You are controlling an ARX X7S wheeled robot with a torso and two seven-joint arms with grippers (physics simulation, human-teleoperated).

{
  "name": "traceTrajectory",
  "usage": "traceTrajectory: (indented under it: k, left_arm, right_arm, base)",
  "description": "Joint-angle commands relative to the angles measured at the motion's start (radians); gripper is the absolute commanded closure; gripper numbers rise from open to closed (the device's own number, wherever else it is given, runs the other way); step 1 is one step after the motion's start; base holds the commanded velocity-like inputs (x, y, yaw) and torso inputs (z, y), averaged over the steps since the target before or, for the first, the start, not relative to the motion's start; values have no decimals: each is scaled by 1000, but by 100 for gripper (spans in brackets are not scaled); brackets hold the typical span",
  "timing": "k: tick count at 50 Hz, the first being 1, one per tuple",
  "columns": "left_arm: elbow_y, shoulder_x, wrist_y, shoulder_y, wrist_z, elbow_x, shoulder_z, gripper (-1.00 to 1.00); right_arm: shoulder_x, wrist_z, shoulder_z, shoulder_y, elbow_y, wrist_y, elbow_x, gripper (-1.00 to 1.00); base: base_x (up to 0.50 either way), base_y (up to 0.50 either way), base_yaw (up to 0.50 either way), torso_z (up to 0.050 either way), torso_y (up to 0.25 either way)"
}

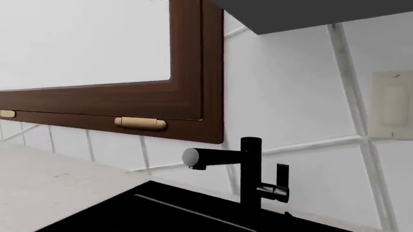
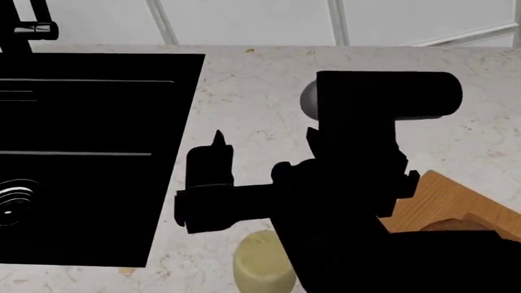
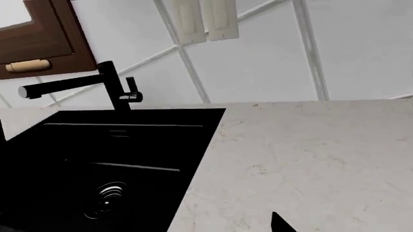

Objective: Pick up the wedge of cheese and place it on the slice of bread to prepare a simple cheese on bread dish.

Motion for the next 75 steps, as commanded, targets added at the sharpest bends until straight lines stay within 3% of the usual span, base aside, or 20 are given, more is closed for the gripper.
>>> traceTrajectory:
  k: [1,4,16,27,49,75]
  left_arm:
    - [-68,-13,46,-12,-21,25,-26,-100]
    - [-67,-11,50,-11,-30,23,-37,-100]
    - [-15,-2,-21,-24,-56,15,-37,-100]
    - [-68,5,18,-32,-50,12,-41,-100]
    - [-71,1,24,-27,-45,-3,-50,-100]
    - [-72,-3,28,-26,-49,-4,-46,-100]
  right_arm:
    - [39,154,-108,56,94,-73,148,-100]
    - [36,177,-120,72,103,-111,154,-100]
    - [204,210,-436,215,100,-406,316,-100]
    - [347,209,-736,373,51,-654,456,-100]
    - [367,163,-905,483,169,-678,507,-100]
    - [359,65,-958,411,225,-699,467,-100]
  base:
    - [0,0,0,0,0]
    - [0,0,0,0,0]
    - [0,0,0,0,1]
    - [0,0,0,0,0]
    - [0,0,0,0,0]
    - [0,0,0,0,0]
